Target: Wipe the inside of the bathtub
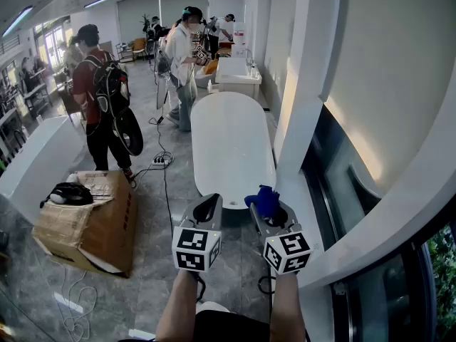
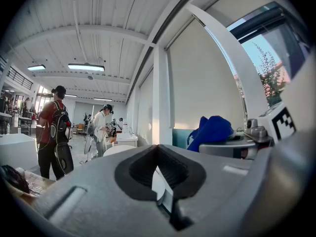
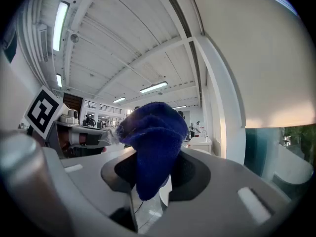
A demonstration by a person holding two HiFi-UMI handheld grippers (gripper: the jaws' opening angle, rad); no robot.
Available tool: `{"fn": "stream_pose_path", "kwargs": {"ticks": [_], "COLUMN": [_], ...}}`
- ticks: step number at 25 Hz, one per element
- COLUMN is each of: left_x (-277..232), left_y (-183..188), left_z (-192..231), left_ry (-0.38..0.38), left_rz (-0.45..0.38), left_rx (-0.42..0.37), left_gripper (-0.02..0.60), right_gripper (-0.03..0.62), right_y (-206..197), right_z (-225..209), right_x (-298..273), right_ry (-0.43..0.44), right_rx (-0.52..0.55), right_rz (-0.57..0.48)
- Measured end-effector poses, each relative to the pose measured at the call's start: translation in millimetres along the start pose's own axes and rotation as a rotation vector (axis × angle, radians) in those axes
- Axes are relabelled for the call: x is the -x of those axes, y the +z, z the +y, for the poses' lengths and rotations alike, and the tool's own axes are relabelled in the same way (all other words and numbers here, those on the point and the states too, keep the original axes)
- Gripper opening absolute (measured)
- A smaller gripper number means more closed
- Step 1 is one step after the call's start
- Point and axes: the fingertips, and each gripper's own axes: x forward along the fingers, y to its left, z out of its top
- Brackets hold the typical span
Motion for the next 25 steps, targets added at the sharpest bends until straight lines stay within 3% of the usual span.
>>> {"fn": "stream_pose_path", "kwargs": {"ticks": [12, 25], "left_x": [-9, -21], "left_y": [-8, -20], "left_z": [-5, 37], "left_ry": [0.023, 0.099], "left_rz": [0.031, 0.06], "left_rx": [-0.004, 0.027], "left_gripper": [0.002, 0.002], "right_gripper": [0.143, 0.144], "right_y": [0, -5], "right_z": [-31, -37], "right_x": [6, -25], "right_ry": [-0.026, 0.013], "right_rx": [-0.019, -0.036], "right_rz": [-0.021, -0.031]}}
